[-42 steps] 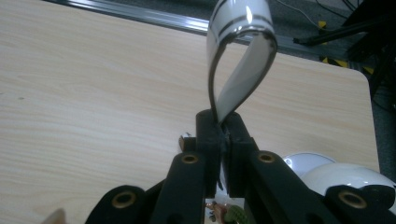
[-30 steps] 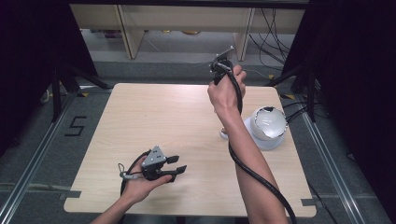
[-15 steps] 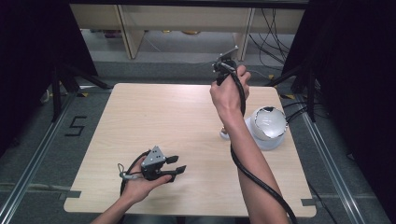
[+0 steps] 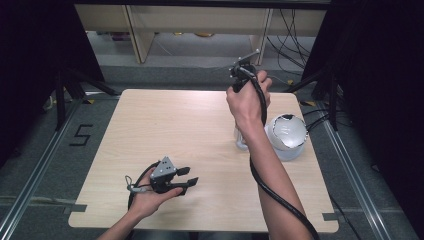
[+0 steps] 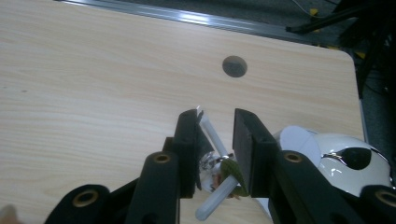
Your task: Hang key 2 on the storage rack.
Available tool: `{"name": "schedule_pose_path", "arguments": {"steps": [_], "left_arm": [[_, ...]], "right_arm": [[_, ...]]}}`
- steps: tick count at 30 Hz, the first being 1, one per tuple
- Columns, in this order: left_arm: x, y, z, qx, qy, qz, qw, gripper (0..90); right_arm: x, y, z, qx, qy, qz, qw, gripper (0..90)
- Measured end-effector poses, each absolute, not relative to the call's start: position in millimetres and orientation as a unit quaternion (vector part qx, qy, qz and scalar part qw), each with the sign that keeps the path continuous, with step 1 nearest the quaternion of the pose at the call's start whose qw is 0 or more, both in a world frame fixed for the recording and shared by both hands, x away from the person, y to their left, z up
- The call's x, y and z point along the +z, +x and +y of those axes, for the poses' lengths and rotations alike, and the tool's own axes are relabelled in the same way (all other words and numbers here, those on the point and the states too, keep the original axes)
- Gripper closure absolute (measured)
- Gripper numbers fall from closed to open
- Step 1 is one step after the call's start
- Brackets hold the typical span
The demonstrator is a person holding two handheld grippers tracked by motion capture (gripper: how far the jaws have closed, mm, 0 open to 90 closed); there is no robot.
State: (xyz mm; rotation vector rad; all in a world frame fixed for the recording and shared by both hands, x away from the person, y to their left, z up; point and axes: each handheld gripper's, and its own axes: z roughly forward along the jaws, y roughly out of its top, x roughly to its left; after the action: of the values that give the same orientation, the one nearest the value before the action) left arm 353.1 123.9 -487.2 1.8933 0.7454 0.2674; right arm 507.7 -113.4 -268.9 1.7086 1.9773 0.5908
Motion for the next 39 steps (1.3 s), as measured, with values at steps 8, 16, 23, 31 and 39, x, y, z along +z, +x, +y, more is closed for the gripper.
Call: {"name": "schedule_pose_path", "arguments": {"steps": [8,16,23,31,39], "left_arm": [[-487,352,125,0.112,0.788,0.311,0.519,48.4],[-487,352,130,0.123,0.779,0.317,0.527,47.6],[-485,349,143,0.137,0.770,0.331,0.528,46.6],[-486,346,163,0.163,0.753,0.347,0.534,43.8],[-494,340,190,0.193,0.720,0.386,0.543,39.6]], "right_arm": [[-260,501,-115,0.253,0.599,0.712,0.264,70.1],[-257,486,-127,0.305,0.569,0.710,0.282,69.9],[-262,472,-140,0.336,0.551,0.713,0.275,68.6],[-271,448,-154,0.388,0.529,0.708,0.260,66.5],[-305,417,-174,0.430,0.500,0.711,0.243,62.5]]}}
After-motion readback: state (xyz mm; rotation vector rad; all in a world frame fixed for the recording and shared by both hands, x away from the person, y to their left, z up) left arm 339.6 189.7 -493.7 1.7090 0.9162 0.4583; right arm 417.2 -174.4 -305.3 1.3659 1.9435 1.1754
